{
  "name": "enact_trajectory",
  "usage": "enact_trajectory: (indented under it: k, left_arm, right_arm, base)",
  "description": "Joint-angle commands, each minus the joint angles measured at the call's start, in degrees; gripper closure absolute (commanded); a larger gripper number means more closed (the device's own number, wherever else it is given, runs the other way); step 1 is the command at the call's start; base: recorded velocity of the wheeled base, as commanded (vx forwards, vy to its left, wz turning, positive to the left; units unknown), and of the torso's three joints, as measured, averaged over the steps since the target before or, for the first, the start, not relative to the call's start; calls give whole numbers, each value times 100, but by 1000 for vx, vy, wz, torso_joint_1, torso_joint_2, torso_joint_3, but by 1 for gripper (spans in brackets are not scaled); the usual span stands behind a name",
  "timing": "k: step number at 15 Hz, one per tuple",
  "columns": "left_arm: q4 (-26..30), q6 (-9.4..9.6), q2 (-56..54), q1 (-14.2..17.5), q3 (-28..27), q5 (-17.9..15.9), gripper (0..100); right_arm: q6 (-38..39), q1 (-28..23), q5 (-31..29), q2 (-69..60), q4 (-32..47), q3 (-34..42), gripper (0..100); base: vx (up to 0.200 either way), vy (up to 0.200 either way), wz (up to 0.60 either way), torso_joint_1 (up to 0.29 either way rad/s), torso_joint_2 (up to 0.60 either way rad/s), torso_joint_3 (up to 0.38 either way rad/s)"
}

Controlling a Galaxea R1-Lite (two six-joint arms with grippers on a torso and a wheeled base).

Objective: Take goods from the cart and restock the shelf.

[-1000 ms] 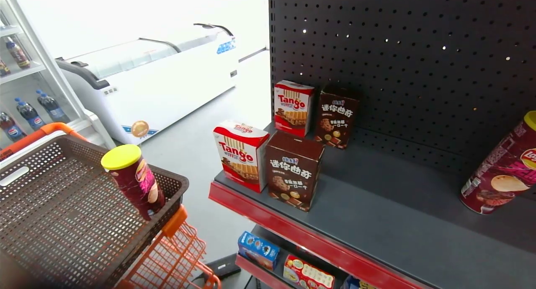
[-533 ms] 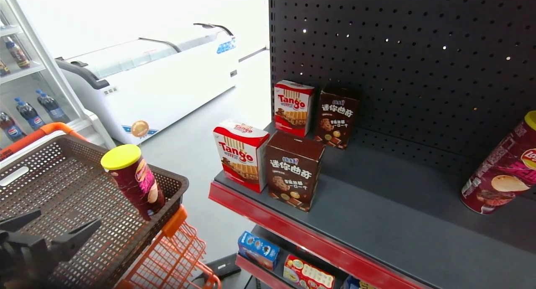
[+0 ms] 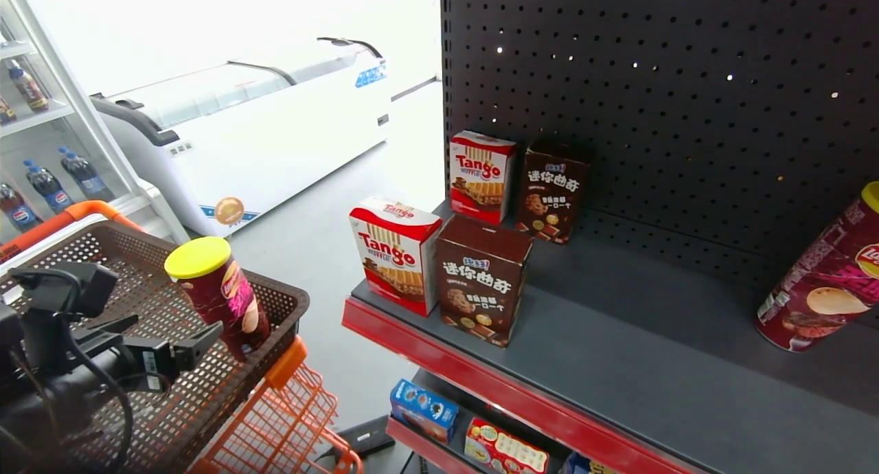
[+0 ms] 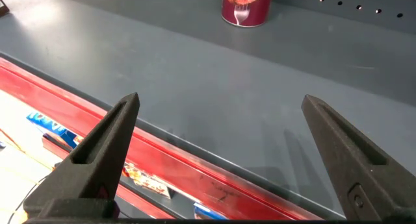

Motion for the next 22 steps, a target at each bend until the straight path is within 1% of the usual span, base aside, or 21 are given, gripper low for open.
enact_trajectory:
  k: [1, 2, 3, 5, 8, 9, 12, 13, 14, 15, 16, 18, 20, 22]
  left_arm:
    - [-461, 3, 1062, 6, -326, 7, 0]
    - [-558, 12, 1211, -3, -432, 16, 0]
    - [-778, 3, 1528, -3, -722, 130, 0]
    - [-936, 3, 1809, -20, -1012, 130, 0]
    - [-1085, 109, 2117, -29, -1126, 130, 0]
    - [-1094, 109, 2178, -38, -1135, 130, 0]
    - [-1173, 30, 2468, -64, -1372, 148, 0]
    - [-1270, 21, 2565, -64, -1442, 148, 0]
    - [-1481, -5, 2714, -82, -1539, 148, 0]
    - [-1534, -14, 2785, -90, -1574, 148, 0]
    - [-1648, -93, 2837, -134, -1574, 139, 100]
    - [-1657, -120, 2828, -161, -1574, 139, 100]
    - [-1666, -120, 2741, -293, -1557, 148, 100]
    - [-1666, -84, 2459, -363, -1495, 139, 100]
  right_arm:
    - [0, 0, 0, 9, -1, 0, 0]
    - [0, 0, 0, 9, -1, 0, 0]
    - [0, 0, 0, 9, -1, 0, 0]
    - [9, 0, 0, 9, -1, 0, 0]
    - [0, 0, 0, 9, -1, 0, 0]
    - [0, 0, 0, 9, -1, 0, 0]
    - [0, 0, 0, 9, -1, 0, 0]
    - [0, 0, 0, 9, -1, 0, 0]
    - [0, 0, 0, 9, -1, 0, 0]
    - [0, 0, 0, 9, -1, 0, 0]
    - [0, 0, 0, 9, -1, 0, 0]
    - [9, 0, 0, 9, -1, 0, 0]
    - [0, 0, 0, 9, -1, 0, 0]
    - [0, 0, 0, 9, -1, 0, 0]
  base:
    - [0, 0, 0, 0, 0, 0]
    - [0, 0, 0, 0, 0, 0]
    - [0, 0, 0, 0, 0, 0]
    - [0, 0, 0, 0, 0, 0]
    - [0, 0, 0, 0, 0, 0]
    - [0, 0, 0, 0, 0, 0]
    - [0, 0, 0, 0, 0, 0]
    - [0, 0, 0, 0, 0, 0]
    - [0, 0, 0, 0, 0, 0]
    - [0, 0, 0, 0, 0, 0]
    - [0, 0, 0, 0, 0, 0]
    - [0, 0, 0, 0, 0, 0]
    - [0, 0, 0, 0, 0, 0]
    - [0, 0, 0, 0, 0, 0]
